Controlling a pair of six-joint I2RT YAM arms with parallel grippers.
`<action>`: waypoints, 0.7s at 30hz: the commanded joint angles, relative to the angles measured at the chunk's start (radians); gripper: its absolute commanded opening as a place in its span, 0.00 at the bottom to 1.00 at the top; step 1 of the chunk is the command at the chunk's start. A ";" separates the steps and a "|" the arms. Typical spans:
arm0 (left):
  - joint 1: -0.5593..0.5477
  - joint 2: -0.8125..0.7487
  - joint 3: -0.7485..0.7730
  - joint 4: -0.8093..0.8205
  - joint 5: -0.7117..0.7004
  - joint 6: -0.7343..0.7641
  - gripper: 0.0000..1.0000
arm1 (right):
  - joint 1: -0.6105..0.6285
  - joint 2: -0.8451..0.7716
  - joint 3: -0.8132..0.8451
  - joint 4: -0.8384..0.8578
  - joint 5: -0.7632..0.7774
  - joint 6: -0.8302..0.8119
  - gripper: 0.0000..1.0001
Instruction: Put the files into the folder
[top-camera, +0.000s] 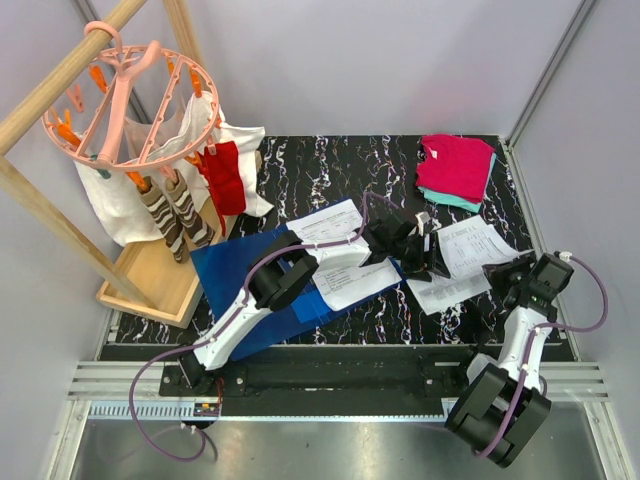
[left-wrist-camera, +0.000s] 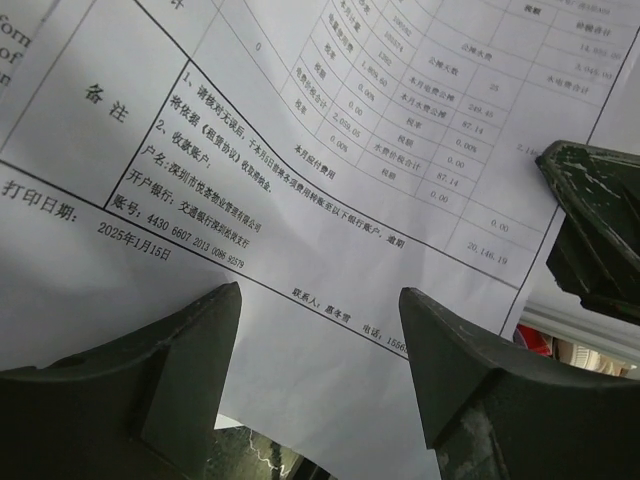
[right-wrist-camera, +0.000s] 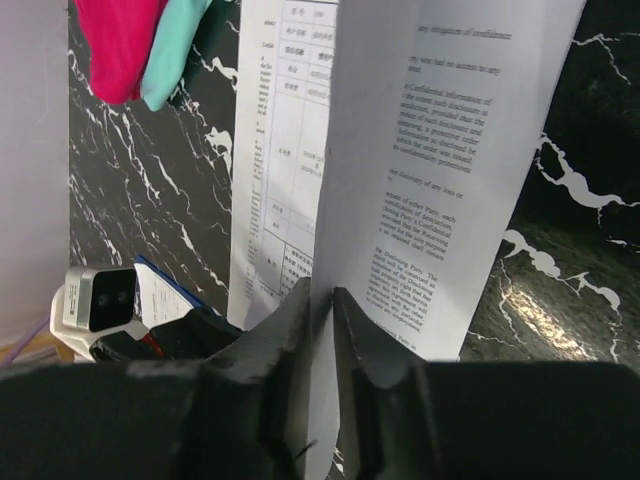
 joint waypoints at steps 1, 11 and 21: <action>0.002 -0.057 0.020 -0.073 0.005 0.075 0.72 | 0.003 0.015 -0.036 0.115 0.048 0.026 0.18; -0.005 -0.063 0.100 -0.141 0.026 0.141 0.72 | 0.002 0.092 0.001 0.135 0.051 -0.026 0.00; 0.041 -0.392 0.017 -0.092 0.178 0.208 0.83 | 0.005 -0.104 0.266 -0.057 0.148 -0.186 0.00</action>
